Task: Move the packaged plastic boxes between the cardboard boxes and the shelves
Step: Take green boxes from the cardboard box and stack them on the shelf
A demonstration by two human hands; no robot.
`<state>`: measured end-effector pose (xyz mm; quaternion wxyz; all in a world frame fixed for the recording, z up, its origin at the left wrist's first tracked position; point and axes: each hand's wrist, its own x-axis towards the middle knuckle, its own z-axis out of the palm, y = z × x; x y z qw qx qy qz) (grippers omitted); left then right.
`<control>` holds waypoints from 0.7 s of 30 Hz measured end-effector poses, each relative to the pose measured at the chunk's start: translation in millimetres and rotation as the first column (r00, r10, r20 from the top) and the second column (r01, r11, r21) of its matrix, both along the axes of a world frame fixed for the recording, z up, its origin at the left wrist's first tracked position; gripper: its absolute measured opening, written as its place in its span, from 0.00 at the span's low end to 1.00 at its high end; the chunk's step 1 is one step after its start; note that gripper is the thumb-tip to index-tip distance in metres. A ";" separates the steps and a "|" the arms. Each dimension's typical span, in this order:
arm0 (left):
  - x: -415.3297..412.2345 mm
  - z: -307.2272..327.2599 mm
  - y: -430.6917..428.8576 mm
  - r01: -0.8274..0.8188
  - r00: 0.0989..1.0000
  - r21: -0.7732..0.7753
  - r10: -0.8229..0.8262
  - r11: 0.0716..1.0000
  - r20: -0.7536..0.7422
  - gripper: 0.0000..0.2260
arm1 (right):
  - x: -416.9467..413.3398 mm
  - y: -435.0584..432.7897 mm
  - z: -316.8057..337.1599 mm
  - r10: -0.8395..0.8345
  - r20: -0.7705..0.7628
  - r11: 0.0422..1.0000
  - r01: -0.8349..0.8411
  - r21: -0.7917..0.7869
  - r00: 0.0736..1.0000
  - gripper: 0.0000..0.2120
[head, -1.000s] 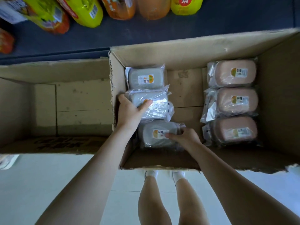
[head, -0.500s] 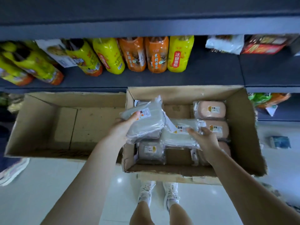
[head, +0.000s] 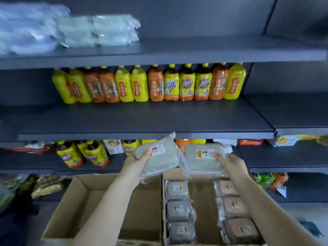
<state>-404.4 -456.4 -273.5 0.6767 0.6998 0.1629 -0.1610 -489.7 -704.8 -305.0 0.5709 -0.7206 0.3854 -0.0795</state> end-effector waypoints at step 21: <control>72.9 246.3 142.9 0.135 0.983 -0.376 -0.076 0.917 0.167 0.07 | 80.7 129.6 254.0 0.071 0.352 0.977 0.007 -0.214 0.933 0.33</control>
